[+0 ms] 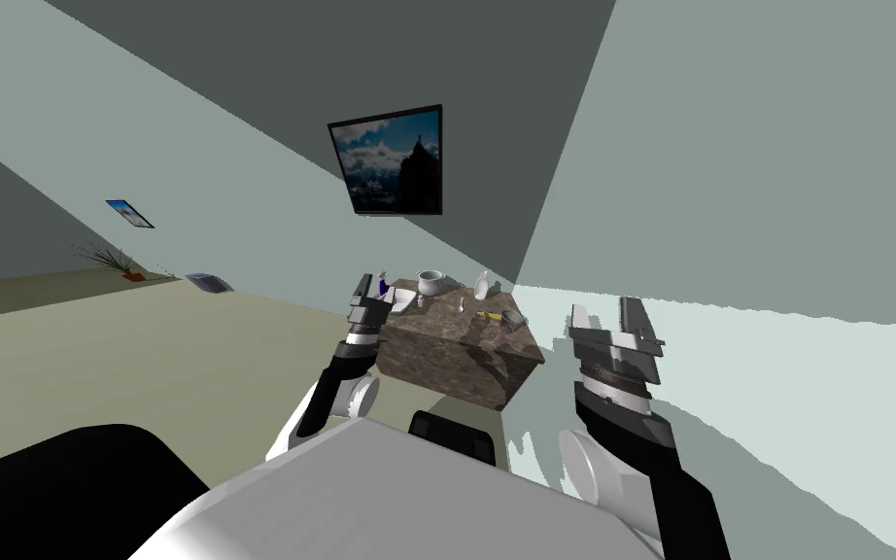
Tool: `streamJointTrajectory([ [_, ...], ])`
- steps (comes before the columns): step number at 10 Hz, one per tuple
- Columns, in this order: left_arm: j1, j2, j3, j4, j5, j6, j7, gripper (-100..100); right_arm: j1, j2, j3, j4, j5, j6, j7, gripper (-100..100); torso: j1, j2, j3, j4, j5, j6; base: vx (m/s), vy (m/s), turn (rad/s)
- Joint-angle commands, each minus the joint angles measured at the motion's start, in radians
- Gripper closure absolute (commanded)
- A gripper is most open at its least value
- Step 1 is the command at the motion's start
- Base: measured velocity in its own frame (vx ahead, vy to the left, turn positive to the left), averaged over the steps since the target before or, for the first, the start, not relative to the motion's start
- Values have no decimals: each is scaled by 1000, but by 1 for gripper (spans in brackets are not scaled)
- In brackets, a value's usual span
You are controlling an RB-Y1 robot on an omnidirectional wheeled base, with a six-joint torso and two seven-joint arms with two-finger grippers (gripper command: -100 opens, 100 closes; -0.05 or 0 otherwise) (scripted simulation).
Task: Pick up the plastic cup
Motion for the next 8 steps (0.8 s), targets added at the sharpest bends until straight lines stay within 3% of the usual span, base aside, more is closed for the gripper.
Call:
streamJointTrajectory([
  [1, 0, 0, 0, 0, 0, 0, 0, 0, 5, -41, 13, 26, 0, -4, 3, -100, 0, 0, 0, 0, 0, 0, -46, 17, 26],
  [5, 0, 0, 0, 0, 0, 0, 0, 0, 23, -164, 53, 118, 2, -16, 13, -100, 3, 6, 3, 1, 1, 0, -85, 45, 44],
  [6, 0, 0, 0, 0, 0, 0, 0, 0, 23, -174, 53, 118, 2, -16, 13, -100, 3, 5, 3, 1, 1, 0, -51, 45, 26],
  [8, 0, 0, 0, 0, 0, 0, 0, 0, 35, -246, 81, 180, 4, -24, 20, -100, 3, 4, 2, 1, 1, 0, -62, 56, 79],
])
